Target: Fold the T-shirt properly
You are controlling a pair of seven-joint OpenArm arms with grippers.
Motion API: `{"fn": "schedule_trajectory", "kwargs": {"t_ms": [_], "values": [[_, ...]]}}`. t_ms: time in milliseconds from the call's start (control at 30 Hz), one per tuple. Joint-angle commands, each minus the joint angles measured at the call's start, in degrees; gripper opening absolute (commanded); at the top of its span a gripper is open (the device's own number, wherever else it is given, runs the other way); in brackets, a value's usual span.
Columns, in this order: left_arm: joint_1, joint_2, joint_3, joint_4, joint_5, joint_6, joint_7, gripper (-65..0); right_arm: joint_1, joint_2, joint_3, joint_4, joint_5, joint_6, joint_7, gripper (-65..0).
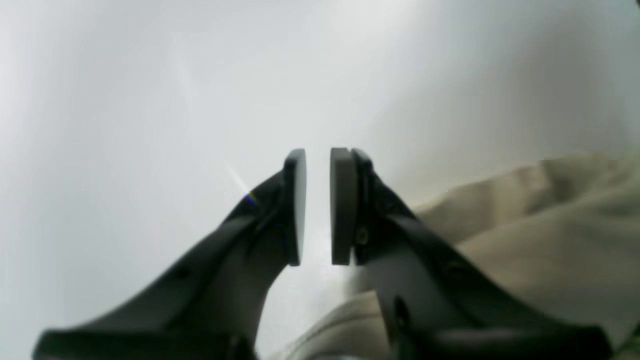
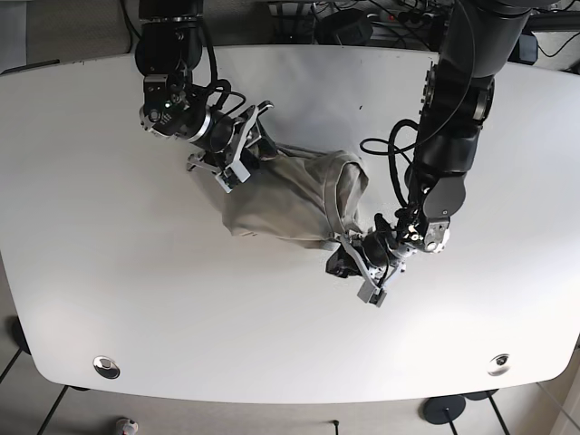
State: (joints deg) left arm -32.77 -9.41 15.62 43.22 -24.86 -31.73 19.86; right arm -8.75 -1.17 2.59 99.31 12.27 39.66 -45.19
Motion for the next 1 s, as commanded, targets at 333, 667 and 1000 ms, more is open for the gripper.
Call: {"fn": "schedule_trajectory", "kwargs": {"t_ms": [333,667,1000], "values": [[19.1,-1.89,-11.27,44.82,-0.76,-0.85,18.52,-57.9,10.64,-0.11,0.53,0.08,1.22,0.34,1.8,-42.8],[30.8,0.4,-11.35,40.95,-0.41,-0.85,17.9,-57.9,18.56,0.95,5.81,-18.38,1.22,0.34,5.85,-53.0],[29.92,-4.96,-10.74,31.2,-0.94,-2.69,11.31,-57.9,20.49,6.31,5.98,-24.98,1.4,0.34,9.98,-58.0]]}}
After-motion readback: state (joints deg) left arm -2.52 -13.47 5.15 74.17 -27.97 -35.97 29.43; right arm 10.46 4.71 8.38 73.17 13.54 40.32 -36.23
